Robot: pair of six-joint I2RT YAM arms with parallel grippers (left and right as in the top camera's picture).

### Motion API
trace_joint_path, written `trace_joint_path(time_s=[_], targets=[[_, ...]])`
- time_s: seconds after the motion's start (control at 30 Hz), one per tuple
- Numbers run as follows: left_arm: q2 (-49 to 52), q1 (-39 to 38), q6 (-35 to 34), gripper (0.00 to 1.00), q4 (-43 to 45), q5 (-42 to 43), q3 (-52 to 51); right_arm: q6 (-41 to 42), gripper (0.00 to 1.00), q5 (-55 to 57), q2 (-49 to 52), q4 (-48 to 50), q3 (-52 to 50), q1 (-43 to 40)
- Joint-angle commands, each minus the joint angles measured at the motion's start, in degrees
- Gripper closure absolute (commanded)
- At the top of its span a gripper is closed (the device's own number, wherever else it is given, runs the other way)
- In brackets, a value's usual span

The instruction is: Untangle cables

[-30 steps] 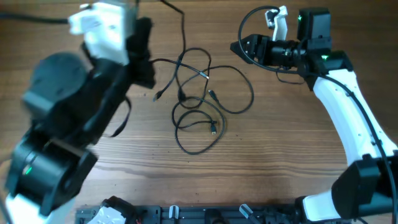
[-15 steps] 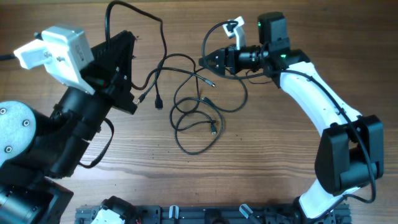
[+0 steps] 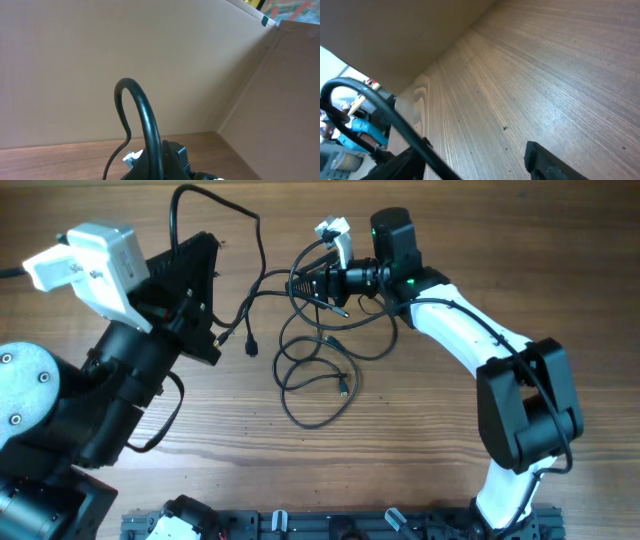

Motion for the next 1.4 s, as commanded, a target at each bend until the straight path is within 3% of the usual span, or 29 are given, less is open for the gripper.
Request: trace_joint_path(time_s=[0.0, 0.03, 0.07, 0.17, 0.33, 0.5, 0.6, 0.77, 0.9, 0.97, 1.03, 1.1, 1.2, 1.37], targets=[[-0.4, 0.3, -0.5, 0.96, -0.2, 0.9, 0.6, 5.6, 0.76, 4.1, 1.0, 0.5, 0.3, -0.2], [-0.4, 0.3, -0.5, 0.96, -0.5, 0.7, 0.6, 8.0, 0.93, 7.0, 1.0, 0.1, 0.3, -0.4], [-0.4, 0.3, -0.5, 0.96, -1.0, -0.2, 0.6, 10.1, 0.96, 8.4, 0.8, -0.1, 0.3, -1.1], [-0.1, 0.3, -0.5, 0.96, -3.6, -7.6, 0.6, 13.5, 0.96, 9.8, -0.2, -3.1, 0.3, -4.6], [0.8, 0.3, 0.0, 0.96, -3.7, -19.0, 0.6, 15.0, 0.96, 28.2, -5.3, -20.2, 0.3, -12.0], [3.1, 0.7, 4.5, 0.96, -2.3, -26.7, 0.6, 16.0, 0.96, 42.0, -7.2, -33.4, 0.3, -14.3], [4.0, 2.4, 4.5, 0.96, -2.6, -26.7, 0.6, 16.0, 0.96, 44.7, -7.1, -36.2, 0.3, -14.3], [7.1, 3.5, 4.3, 0.96, -4.5, -16.0, 0.6, 5.3, 0.95, 29.9, -7.1, -34.5, 0.3, -12.6], [12.2, 3.5, 0.9, 0.96, -7.6, -11.0, 0.6, 2.9, 0.95, 26.0, -7.3, -34.6, 0.4, -9.6], [14.4, 3.6, -0.4, 0.96, -8.5, -9.7, 0.6, 3.3, 0.76, 25.9, -8.2, -36.2, 0.9, -9.4], [16.7, 3.8, -1.9, 0.96, -9.6, -8.0, 0.6, 3.3, 0.41, 25.3, -10.4, -38.6, 2.5, -10.1], [18.3, 4.0, -2.2, 0.96, -10.3, -6.0, 0.6, 3.3, 0.21, 25.3, -12.9, -41.9, 5.2, -11.0], [21.0, 4.0, -2.2, 0.96, -10.4, -1.1, 0.6, 3.3, 0.13, 25.3, -16.1, -47.1, 9.8, -11.4], [24.4, 4.0, 2.2, 0.96, -10.3, 9.6, 0.6, 3.4, 0.14, 14.8, -20.7, -45.1, 11.4, -11.4]])
